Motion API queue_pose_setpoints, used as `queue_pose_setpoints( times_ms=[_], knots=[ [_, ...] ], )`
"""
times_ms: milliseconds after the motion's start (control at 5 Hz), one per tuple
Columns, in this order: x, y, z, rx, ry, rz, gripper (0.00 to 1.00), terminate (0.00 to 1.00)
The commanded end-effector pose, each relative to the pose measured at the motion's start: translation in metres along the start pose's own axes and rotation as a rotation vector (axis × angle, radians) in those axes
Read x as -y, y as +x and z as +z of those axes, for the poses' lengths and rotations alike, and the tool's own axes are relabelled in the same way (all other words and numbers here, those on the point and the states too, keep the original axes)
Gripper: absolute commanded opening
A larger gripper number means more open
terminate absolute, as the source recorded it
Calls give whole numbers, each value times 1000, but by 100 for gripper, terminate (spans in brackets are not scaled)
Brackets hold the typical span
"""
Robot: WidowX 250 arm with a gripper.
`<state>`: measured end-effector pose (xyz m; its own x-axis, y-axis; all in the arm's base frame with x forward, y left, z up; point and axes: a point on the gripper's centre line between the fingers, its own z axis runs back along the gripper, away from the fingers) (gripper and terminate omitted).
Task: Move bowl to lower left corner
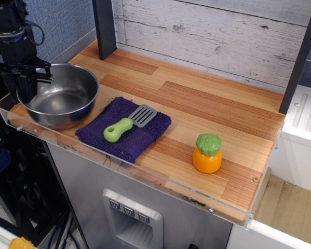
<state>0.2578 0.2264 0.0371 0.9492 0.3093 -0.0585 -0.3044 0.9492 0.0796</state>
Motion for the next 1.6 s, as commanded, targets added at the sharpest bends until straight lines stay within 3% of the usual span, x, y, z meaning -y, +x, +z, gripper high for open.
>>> queue_pose_setpoints(
  times_ms=[0,400,600,800,1000,1200,1400],
  knots=[
    [-5,-11,43,74,5,6,100,0],
    [0,-45,127,179,-36,19,100,0],
    [29,-52,147,156,-99,-73,100,0],
    [68,-43,152,128,-109,-241,100,0],
    [101,-25,157,125,-54,-355,100,0],
    [114,-8,158,73,-4,-408,100,0],
    [114,-8,158,73,-4,-408,100,0]
  ],
)
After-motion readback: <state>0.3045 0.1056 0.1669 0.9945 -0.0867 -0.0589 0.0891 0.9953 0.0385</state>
